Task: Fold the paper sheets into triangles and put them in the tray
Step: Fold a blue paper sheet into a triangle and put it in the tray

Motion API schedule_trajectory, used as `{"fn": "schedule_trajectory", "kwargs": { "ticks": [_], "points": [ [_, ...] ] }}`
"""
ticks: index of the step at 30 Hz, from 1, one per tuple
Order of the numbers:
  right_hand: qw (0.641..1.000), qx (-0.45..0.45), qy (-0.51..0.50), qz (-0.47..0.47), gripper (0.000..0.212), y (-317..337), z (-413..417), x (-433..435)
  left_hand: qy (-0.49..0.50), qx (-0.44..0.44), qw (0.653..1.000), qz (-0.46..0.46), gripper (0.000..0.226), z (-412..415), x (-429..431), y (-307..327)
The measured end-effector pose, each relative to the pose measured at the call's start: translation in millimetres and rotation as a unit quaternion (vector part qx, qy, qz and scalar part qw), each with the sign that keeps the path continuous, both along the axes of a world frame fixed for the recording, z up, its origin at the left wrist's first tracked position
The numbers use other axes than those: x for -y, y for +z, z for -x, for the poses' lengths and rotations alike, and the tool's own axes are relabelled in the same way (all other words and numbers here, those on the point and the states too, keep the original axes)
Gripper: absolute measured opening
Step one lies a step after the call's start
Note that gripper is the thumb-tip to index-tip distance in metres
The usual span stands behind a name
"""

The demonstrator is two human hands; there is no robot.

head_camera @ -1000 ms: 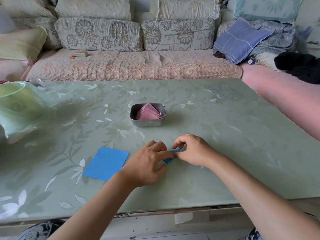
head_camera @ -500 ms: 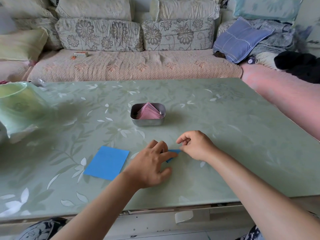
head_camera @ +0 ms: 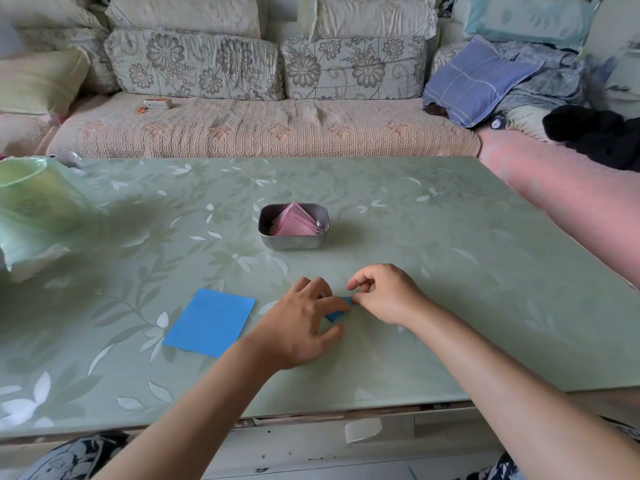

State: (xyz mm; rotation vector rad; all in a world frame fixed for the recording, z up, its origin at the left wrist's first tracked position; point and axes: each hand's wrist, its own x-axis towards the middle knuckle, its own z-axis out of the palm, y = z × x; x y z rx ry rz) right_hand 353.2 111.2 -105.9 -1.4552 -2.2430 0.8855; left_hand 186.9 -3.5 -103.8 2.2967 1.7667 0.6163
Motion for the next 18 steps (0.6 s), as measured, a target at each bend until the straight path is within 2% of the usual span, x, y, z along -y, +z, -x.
{"fn": "schedule_trajectory", "kwargs": {
  "ticks": [6, 18],
  "points": [
    [1.000, 0.003, 0.008, -0.001, 0.019, 3, 1, 2, -0.008, 0.071, 0.997, 0.021, 0.021, 7, 7, -2],
    [1.000, -0.005, 0.002, 0.017, 0.018, 4, -1, 3, -0.033, 0.058, 0.997, 0.030, 0.025, 20, 24, 1]
  ]
}}
